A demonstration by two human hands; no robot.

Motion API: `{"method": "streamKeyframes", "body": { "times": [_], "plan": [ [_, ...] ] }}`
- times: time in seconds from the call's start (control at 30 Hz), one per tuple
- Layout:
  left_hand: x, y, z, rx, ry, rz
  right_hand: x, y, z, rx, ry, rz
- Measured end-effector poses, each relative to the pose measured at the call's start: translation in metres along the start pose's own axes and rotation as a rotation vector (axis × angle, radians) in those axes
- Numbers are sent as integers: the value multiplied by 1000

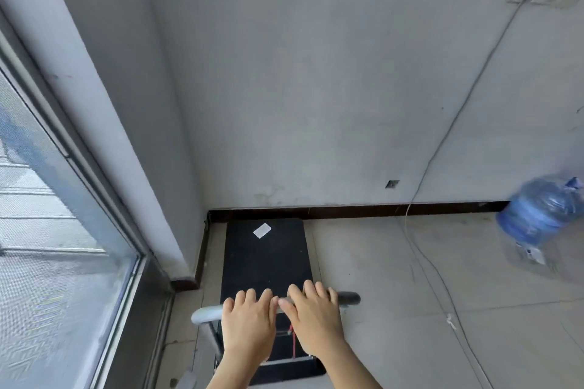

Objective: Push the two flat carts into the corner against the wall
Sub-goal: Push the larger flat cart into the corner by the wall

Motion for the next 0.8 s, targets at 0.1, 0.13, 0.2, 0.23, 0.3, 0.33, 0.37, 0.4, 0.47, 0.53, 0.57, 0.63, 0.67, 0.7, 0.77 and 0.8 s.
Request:
{"method": "streamKeyframes", "body": {
  "times": [0.1, 0.13, 0.2, 0.23, 0.3, 0.33, 0.37, 0.4, 0.47, 0.53, 0.57, 0.63, 0.67, 0.7, 0.77, 0.8],
  "plan": [
    [22, -7, -6, -44, -12, 4, 23, -2, -5, -12, 27, 4],
    [29, -9, -9, -35, 4, 5, 30, -2, -5, -15, 27, 7],
    [39, -11, -11, -23, 18, -12, 40, -3, -6, -12, 27, 14],
    [43, -12, -10, -33, -28, -20, 45, -3, -6, -7, 18, 17],
    [54, -13, -4, -66, -143, -5, 55, -3, -4, 1, -4, 19],
    [58, -14, -3, -95, -145, 7, 59, -3, -4, 0, -5, 21],
    [61, -16, -5, -102, -136, 6, 63, -3, -4, -3, -4, 24],
    [66, -15, -4, -105, -152, 16, 66, -2, -3, 0, -5, 28],
    [72, -17, 0, -83, -194, -9, 72, -1, -3, 7, -10, 32],
    [75, -18, 5, -76, -215, -21, 77, -1, -3, 9, -15, 31],
    [76, -18, 3, -73, -208, -18, 78, 0, -2, 8, -17, 31],
    [77, -18, 0, -79, -167, -13, 78, 1, -2, 10, -24, 33],
    [77, -16, 0, -63, -129, 0, 78, 1, -2, 11, -29, 33],
    [77, -16, -1, -63, -109, 5, 78, 1, -2, 9, -28, 33],
    [74, -17, -2, -58, -63, 17, 75, -1, -4, 5, -23, 32],
    [73, -18, -4, -61, -27, 21, 74, -2, -4, 7, -23, 36]
  ]
}}
Point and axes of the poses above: each hand's wrist, its own x-axis towards the middle knuckle, its own z-axis out of the palm, y = z × x, the point moved 10 cm from there along x, towards the middle knuckle, and after that the axes turned 14 degrees about -y, right-handed, at the moved point
